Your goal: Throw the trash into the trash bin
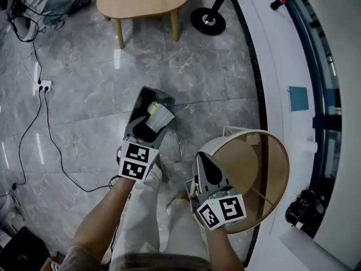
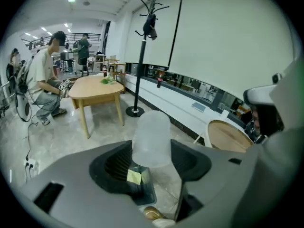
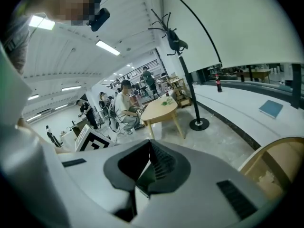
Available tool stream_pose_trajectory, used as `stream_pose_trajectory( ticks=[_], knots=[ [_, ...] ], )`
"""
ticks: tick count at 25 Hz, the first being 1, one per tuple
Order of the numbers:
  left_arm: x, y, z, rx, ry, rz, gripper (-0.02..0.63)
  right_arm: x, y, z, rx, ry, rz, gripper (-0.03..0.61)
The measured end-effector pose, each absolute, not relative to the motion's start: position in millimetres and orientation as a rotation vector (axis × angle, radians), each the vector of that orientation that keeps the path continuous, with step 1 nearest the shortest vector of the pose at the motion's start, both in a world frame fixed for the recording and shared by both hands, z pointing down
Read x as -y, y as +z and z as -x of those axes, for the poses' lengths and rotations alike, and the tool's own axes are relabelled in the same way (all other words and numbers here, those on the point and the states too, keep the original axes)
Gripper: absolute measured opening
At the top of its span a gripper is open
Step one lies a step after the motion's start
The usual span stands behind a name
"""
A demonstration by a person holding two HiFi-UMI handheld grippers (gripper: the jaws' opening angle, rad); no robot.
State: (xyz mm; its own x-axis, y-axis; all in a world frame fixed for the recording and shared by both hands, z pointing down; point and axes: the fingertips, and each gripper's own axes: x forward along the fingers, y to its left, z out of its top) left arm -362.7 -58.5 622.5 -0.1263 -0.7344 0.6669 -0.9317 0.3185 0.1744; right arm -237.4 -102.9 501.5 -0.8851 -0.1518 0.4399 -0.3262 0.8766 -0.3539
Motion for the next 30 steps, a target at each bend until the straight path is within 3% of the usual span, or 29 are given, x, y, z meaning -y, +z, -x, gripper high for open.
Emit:
stream_pose_trajectory(
  ticks=[9, 20, 30],
  knots=[
    [23, 660, 394, 1.937, 0.3, -1.354, 0.267, 74, 520, 274, 2.592, 0.57, -0.266, 0.018],
    [9, 735, 384, 1.855, 0.362, -1.3, 0.268, 64, 568, 266, 2.515, 0.636, -0.294, 0.018],
    [9, 747, 388, 1.856, 0.437, -1.229, 0.269, 76, 568, 261, 2.511, 0.653, -0.325, 0.018]
  ],
)
